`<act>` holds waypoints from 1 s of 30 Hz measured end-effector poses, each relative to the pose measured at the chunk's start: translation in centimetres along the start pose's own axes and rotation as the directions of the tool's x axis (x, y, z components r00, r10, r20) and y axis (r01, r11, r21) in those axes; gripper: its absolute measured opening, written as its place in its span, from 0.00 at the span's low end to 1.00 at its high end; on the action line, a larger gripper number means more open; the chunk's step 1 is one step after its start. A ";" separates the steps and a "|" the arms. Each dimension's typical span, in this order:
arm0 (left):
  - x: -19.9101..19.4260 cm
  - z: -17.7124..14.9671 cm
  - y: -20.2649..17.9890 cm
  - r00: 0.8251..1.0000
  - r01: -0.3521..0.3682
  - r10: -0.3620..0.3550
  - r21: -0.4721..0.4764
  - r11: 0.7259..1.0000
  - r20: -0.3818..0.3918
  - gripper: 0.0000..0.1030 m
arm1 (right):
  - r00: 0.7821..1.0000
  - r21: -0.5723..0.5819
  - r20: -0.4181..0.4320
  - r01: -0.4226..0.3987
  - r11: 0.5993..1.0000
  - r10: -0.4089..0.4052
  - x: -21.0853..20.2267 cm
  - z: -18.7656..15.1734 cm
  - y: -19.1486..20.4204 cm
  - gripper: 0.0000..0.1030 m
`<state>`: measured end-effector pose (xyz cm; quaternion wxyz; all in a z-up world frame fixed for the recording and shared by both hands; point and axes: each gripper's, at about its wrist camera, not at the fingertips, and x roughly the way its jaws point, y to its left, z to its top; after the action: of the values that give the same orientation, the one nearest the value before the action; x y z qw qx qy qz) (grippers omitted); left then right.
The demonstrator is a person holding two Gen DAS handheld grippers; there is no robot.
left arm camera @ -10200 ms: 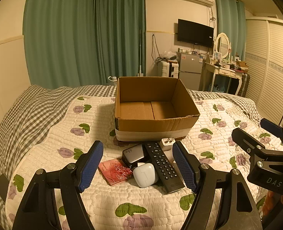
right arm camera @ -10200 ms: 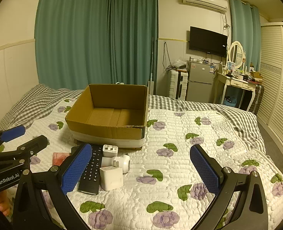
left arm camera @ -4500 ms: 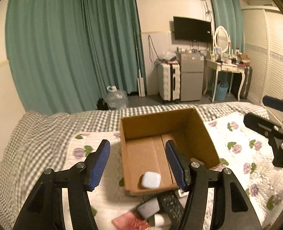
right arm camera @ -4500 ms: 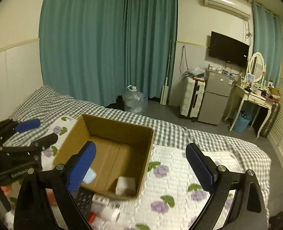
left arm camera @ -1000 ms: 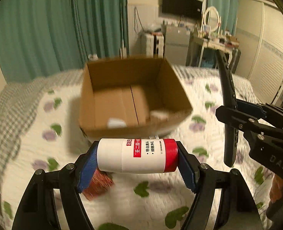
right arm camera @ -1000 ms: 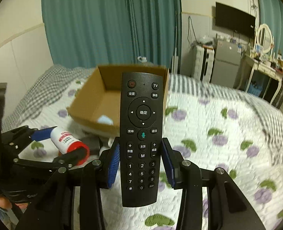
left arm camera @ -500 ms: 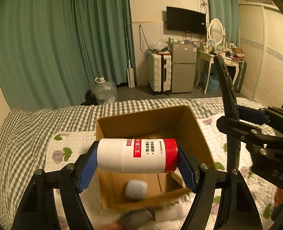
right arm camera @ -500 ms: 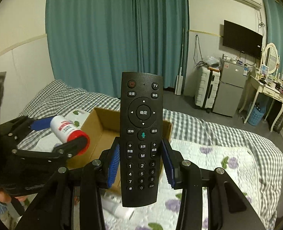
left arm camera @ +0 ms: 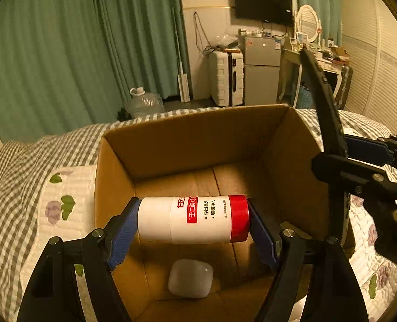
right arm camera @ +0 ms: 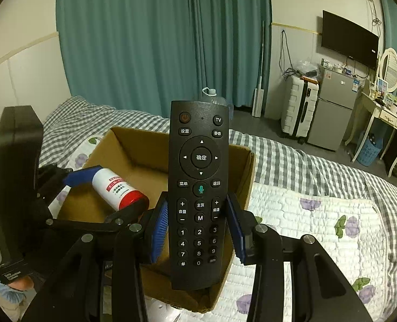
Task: Organize rigid objects
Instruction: 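Move both items over the box and release them inside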
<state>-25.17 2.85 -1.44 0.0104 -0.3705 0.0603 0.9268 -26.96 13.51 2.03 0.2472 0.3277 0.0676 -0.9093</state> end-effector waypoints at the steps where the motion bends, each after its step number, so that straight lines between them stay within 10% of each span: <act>1: -0.1 0.0 0.1 1.000 -0.003 0.003 -0.003 1.000 0.003 0.77 | 1.000 0.004 -0.003 -0.001 1.000 0.001 0.2 0.1 0.0 0.39; 12: 0.3 -0.4 1.1 1.000 -0.009 0.009 -0.012 1.000 -0.013 0.77 | 0.999 0.019 -0.051 -0.001 1.000 0.002 3.3 0.1 0.2 0.41; 15: 0.5 -0.7 0.9 1.000 -0.005 0.005 0.003 1.000 -0.017 0.77 | 0.999 0.028 -0.030 -0.016 0.999 0.017 3.2 0.1 0.3 0.74; 30: -1.4 -0.5 -0.2 0.995 0.079 -0.082 0.053 0.995 0.050 0.77 | 0.962 0.056 -0.137 -0.232 0.971 0.237 4.2 -0.1 1.0 0.75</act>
<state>-23.81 3.05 -0.82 0.0586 -0.3480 0.0685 0.9331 -29.20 10.97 -0.64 0.3412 0.4026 0.0279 -0.8489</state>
